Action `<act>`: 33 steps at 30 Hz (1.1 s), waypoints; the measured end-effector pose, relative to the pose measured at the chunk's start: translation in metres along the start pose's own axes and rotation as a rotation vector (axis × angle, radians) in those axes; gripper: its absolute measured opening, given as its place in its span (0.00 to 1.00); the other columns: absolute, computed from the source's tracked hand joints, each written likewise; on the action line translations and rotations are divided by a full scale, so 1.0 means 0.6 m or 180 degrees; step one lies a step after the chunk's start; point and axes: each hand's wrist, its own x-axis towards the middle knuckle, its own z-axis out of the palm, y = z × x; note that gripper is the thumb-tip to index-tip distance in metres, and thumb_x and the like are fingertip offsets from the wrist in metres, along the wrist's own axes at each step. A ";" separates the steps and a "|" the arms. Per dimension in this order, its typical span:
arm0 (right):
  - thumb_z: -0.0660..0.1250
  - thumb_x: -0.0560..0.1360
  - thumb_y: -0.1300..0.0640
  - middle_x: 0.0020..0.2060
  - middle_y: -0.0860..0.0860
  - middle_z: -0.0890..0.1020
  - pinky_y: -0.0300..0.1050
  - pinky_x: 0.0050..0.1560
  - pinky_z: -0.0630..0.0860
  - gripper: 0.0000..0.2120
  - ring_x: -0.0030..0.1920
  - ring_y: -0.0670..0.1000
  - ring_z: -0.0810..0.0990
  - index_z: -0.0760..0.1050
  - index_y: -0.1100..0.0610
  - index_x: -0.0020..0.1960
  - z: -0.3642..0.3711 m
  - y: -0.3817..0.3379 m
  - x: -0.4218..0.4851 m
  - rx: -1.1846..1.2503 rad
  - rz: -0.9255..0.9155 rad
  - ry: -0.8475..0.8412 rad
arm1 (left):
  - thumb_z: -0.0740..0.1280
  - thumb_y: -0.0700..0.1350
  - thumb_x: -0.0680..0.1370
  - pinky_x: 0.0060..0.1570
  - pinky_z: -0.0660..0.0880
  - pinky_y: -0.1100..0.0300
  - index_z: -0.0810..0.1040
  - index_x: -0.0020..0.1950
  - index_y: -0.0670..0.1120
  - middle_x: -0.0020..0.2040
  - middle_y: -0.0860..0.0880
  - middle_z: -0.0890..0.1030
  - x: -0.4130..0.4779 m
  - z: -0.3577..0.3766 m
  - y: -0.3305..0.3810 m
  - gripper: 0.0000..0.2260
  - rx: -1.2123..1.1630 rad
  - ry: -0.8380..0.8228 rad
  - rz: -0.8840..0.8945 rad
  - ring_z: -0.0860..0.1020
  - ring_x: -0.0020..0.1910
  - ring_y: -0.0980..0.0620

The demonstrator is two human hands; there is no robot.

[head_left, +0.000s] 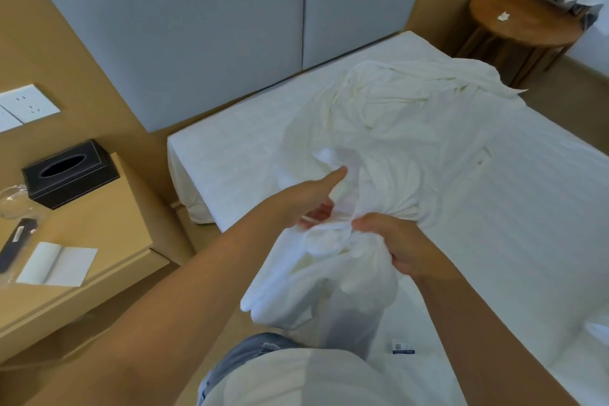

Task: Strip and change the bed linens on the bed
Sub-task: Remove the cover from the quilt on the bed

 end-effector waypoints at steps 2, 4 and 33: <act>0.73 0.61 0.63 0.44 0.55 0.85 0.43 0.45 0.80 0.16 0.45 0.52 0.84 0.82 0.60 0.48 -0.004 -0.001 0.000 -0.0075 -0.0020 -0.0023 | 0.58 0.68 0.74 0.42 0.72 0.60 0.78 0.49 0.42 0.41 0.49 0.80 0.000 0.005 -0.010 0.29 0.0229 -0.0234 -0.0155 0.78 0.40 0.52; 0.69 0.62 0.60 0.50 0.57 0.83 0.47 0.52 0.78 0.22 0.51 0.55 0.82 0.78 0.63 0.56 0.005 0.005 -0.001 -0.0110 0.0042 -0.0045 | 0.63 0.52 0.78 0.30 0.69 0.66 0.72 0.36 0.43 0.30 0.49 0.74 -0.002 0.019 -0.004 0.15 0.0467 -0.0177 -0.0164 0.73 0.27 0.57; 0.72 0.65 0.63 0.54 0.59 0.81 0.47 0.48 0.79 0.23 0.54 0.57 0.81 0.75 0.62 0.60 -0.002 0.008 -0.003 0.0461 -0.0021 -0.0033 | 0.67 0.45 0.76 0.30 0.58 0.61 0.59 0.30 0.48 0.29 0.49 0.60 0.001 0.027 -0.012 0.20 0.0220 0.0365 0.0785 0.59 0.29 0.53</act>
